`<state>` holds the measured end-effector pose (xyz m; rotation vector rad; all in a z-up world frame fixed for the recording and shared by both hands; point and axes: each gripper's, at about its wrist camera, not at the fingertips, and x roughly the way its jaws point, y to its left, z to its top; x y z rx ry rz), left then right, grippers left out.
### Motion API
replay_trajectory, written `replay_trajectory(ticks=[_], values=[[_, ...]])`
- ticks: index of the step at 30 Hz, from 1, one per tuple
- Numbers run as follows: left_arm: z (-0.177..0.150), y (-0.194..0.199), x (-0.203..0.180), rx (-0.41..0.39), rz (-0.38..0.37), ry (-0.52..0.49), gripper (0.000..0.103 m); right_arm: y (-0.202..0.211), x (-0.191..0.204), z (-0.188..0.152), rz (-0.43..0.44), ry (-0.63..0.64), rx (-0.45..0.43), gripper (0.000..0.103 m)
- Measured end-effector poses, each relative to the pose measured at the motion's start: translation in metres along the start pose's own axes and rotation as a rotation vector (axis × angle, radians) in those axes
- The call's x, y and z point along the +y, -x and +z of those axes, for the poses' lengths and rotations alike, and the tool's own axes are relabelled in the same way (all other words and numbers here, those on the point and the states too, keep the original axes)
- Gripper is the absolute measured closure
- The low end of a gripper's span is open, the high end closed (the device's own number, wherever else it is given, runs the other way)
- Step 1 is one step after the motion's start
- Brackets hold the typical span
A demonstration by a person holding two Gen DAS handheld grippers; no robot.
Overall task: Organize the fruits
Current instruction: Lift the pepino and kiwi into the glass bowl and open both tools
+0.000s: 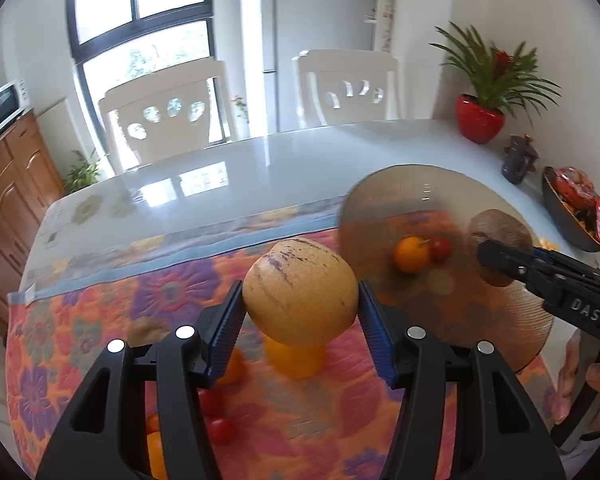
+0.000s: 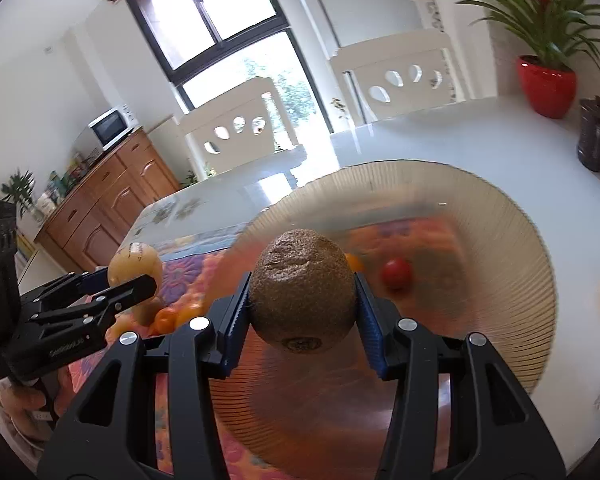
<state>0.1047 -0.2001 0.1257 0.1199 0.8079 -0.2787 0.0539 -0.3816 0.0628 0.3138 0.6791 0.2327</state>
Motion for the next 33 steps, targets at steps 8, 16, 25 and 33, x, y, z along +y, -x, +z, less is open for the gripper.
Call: replay_trajectory(ticks=[8, 16, 25, 33], values=[[0.013, -0.014, -0.045, 0.009, -0.048, -0.061, 0.048, 0.003, -0.032, 0.004, -0.075, -0.027, 0.013, 0.053], [0.016, -0.035, -0.077, 0.026, -0.072, -0.098, 0.048, 0.003, -0.051, 0.007, -0.124, -0.042, 0.032, 0.053], [0.011, -0.051, -0.088, 0.065, -0.071, -0.129, 0.048, -0.004, -0.056, 0.002, -0.135, -0.05, 0.068, 0.051], [0.008, -0.035, -0.093, 0.015, -0.04, -0.191, 0.007, 0.014, -0.046, 0.012, -0.129, -0.045, -0.004, 0.008]])
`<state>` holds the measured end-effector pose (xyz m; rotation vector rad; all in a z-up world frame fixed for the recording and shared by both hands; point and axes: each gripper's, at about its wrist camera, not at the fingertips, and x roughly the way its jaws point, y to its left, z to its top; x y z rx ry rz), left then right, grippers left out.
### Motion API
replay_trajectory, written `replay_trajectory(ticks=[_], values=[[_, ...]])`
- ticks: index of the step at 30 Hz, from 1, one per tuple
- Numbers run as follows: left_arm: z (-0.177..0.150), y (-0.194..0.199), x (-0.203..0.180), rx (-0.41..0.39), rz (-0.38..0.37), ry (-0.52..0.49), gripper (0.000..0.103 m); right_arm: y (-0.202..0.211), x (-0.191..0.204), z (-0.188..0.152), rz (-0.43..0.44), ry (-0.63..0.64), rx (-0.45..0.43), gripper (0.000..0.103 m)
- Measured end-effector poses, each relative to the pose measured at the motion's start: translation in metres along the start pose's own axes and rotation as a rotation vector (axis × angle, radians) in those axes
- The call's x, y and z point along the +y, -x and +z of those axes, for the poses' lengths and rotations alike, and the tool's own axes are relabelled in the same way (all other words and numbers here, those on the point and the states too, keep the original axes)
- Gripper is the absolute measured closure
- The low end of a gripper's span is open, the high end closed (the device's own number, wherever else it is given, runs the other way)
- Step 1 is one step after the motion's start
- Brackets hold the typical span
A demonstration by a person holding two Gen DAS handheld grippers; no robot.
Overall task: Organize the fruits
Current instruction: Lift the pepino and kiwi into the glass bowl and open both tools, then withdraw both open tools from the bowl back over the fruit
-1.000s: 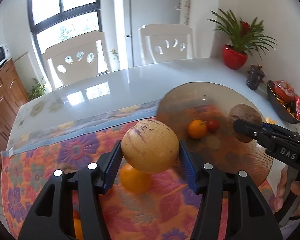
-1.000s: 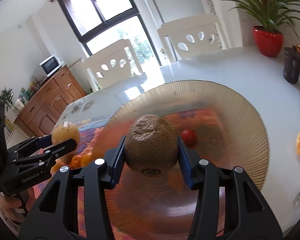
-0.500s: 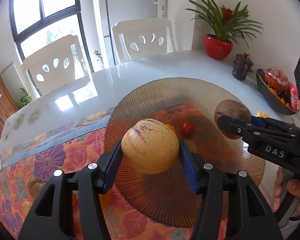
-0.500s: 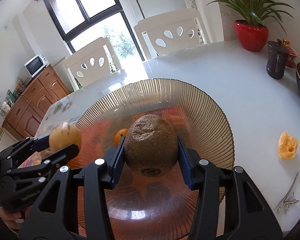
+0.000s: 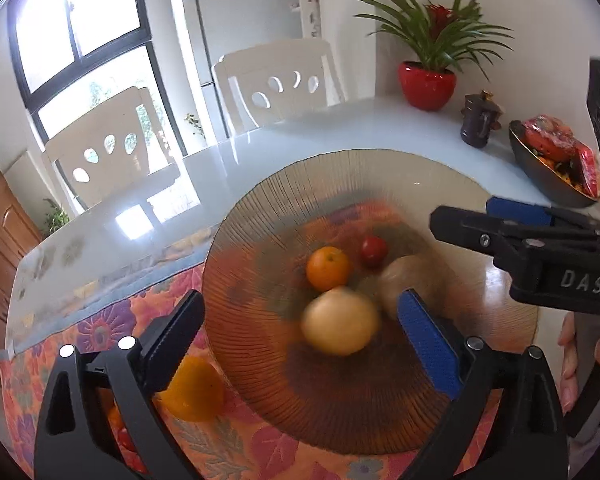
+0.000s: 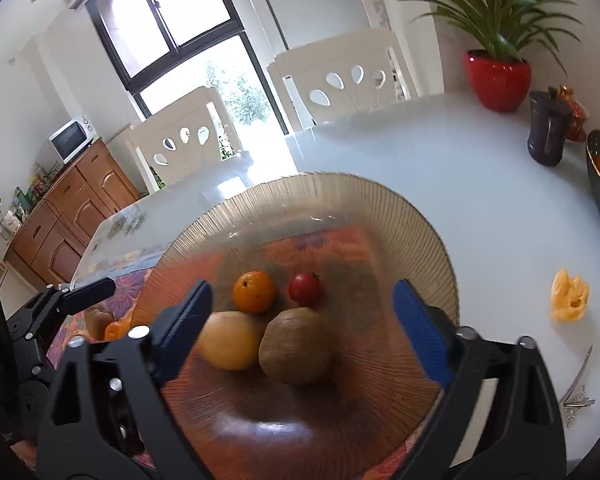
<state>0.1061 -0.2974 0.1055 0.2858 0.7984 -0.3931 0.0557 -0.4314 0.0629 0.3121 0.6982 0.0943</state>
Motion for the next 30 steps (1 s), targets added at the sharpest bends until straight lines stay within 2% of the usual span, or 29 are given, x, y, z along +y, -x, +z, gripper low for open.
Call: replay_trajectory(ticks=[4, 15, 30], values=[[-0.005, -0.003, 0.003, 0.063, -0.011, -0.002, 0.006, 0.001, 0.01, 0.001, 0.01, 0.012, 0.008, 0.003], [-0.022, 0.022, 0.044, 0.041, 0.03, 0.054, 0.005, -0.003, 0.061, -0.006, 0.034, 0.087, 0.055, 0.003], [-0.07, 0.055, 0.138, 0.046, 0.085, 0.208, 0.005, -0.016, 0.142, -0.025, 0.106, 0.192, 0.095, 0.003]])
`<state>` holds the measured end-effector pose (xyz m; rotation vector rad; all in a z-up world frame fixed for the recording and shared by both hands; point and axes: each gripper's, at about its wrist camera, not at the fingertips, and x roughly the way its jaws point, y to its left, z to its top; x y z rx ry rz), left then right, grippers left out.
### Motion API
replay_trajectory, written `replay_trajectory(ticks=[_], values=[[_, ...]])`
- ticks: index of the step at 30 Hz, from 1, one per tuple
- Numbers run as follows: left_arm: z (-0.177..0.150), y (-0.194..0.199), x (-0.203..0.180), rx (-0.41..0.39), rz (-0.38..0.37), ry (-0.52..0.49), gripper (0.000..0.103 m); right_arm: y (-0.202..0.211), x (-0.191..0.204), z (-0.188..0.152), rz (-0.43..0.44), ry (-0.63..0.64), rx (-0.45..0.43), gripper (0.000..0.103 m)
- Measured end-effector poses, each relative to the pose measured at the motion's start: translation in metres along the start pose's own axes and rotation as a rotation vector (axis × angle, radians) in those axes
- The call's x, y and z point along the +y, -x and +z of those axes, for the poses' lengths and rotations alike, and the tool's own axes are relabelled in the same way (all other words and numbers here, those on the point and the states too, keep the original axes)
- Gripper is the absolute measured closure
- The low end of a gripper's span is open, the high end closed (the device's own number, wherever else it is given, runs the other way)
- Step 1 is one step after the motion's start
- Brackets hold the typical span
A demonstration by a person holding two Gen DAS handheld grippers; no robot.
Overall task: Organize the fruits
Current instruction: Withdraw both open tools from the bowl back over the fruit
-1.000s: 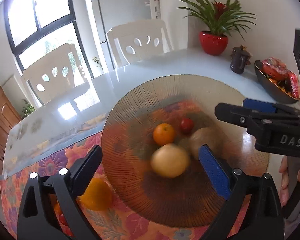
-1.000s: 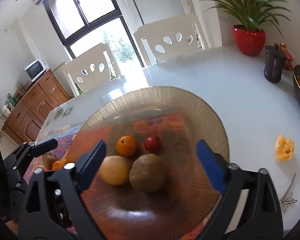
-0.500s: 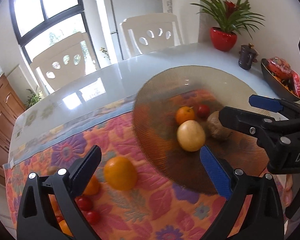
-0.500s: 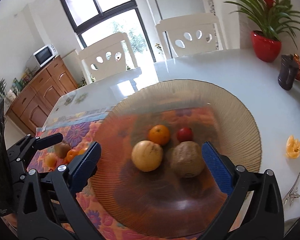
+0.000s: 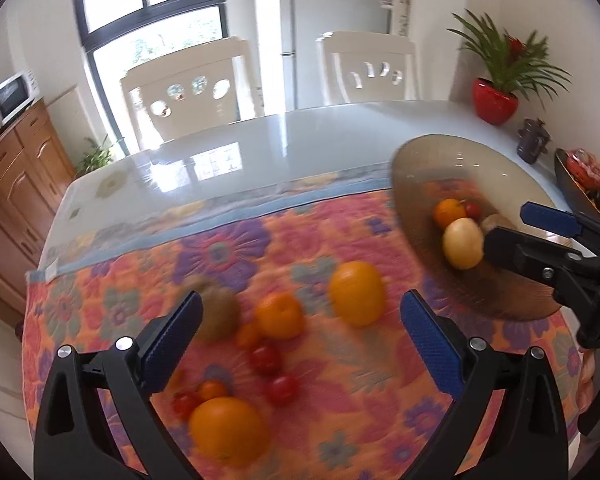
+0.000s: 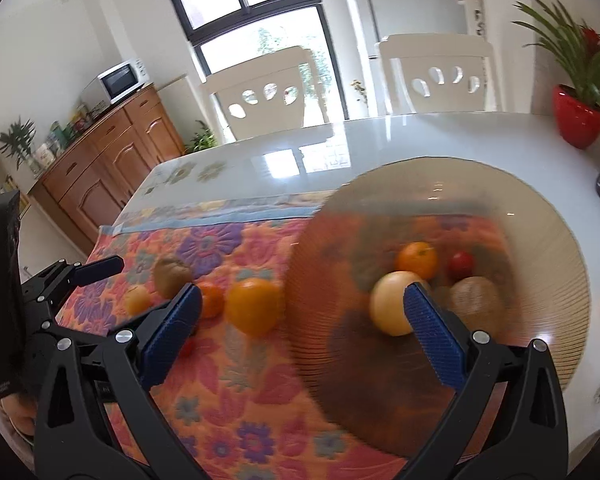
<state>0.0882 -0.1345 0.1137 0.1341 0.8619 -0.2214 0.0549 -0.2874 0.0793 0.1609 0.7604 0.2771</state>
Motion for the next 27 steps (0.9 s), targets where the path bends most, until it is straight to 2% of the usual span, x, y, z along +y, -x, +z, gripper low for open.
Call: replay_trajectory(ticks=[7, 13, 21, 27], values=[[-0.025, 0.014, 0.068, -0.006, 0.06, 0.088, 0.005, -0.013, 0.048, -0.005, 0.047, 0.085, 0.017, 0.003], [-0.054, 0.022, 0.123, -0.004, 0.08, 0.178, 0.005, -0.029, 0.085, -0.017, 0.08, 0.139, 0.043, 0.003], [-0.101, 0.007, 0.156, 0.049, 0.095, 0.195, 0.005, -0.061, 0.109, -0.051, 0.077, 0.237, 0.088, 0.003], [-0.12, -0.012, 0.159, 0.079, 0.061, 0.168, 0.005, -0.077, 0.109, -0.07, 0.056, 0.271, 0.104, 0.003]])
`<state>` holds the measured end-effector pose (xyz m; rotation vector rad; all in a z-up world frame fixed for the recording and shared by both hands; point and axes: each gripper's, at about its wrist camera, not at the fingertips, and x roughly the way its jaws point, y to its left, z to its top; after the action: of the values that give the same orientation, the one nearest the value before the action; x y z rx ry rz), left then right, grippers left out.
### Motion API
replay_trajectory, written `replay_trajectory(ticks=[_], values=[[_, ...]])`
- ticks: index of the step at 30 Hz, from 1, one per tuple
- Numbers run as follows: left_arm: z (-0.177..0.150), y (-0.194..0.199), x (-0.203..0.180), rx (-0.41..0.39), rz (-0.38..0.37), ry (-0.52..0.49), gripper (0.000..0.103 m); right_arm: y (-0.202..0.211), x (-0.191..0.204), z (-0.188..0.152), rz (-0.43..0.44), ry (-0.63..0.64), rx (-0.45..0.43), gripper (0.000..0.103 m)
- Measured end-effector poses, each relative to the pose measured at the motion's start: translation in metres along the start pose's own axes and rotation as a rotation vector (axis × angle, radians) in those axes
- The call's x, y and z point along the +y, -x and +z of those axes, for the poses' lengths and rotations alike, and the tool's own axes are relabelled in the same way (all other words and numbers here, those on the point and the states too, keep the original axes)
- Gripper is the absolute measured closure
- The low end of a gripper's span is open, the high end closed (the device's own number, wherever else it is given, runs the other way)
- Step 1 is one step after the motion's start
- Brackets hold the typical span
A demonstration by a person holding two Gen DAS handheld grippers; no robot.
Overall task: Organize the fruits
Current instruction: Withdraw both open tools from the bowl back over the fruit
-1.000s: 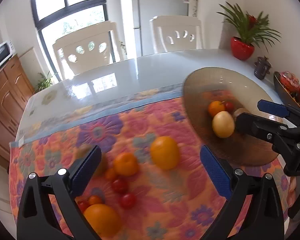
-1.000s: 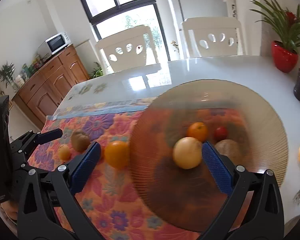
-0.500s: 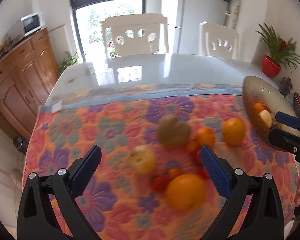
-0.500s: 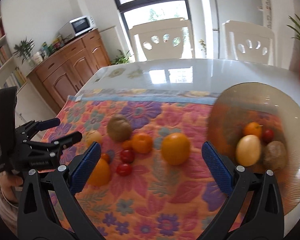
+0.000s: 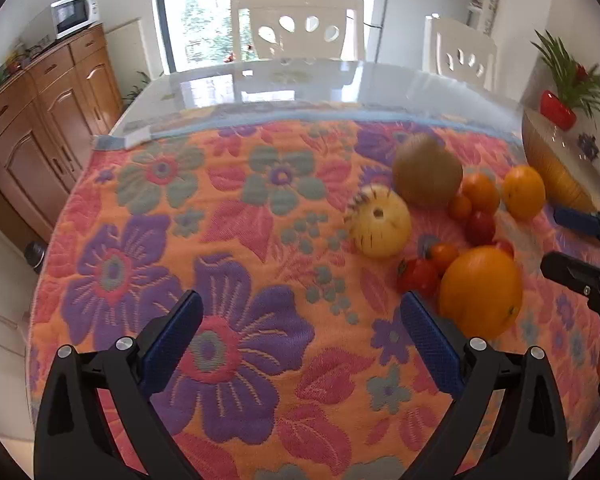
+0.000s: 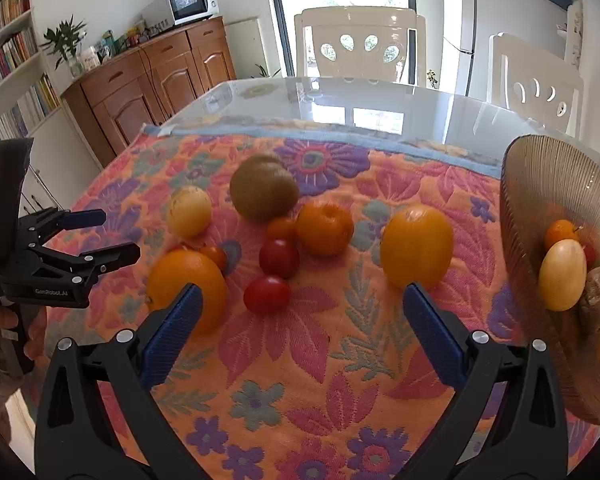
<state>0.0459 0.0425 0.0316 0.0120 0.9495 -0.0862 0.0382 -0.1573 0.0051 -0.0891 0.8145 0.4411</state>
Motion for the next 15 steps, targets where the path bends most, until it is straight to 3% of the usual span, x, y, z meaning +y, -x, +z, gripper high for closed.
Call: replay_trajectory(ticks=[5, 12, 15], values=[[-0.008, -0.015, -0.005, 0.029, -0.048, -0.018, 0.005, -0.015, 0.006, -0.009, -0.046, 0.062, 0.016, 0.003], [-0.013, -0.024, -0.023, 0.005, -0.001, -0.131, 0.005, -0.023, 0.005, -0.017, -0.08, 0.112, -0.01, 0.003], [-0.012, -0.025, -0.023, 0.005, -0.008, -0.117, 0.005, -0.031, 0.007, -0.018, -0.091, 0.144, 0.029, 0.003]])
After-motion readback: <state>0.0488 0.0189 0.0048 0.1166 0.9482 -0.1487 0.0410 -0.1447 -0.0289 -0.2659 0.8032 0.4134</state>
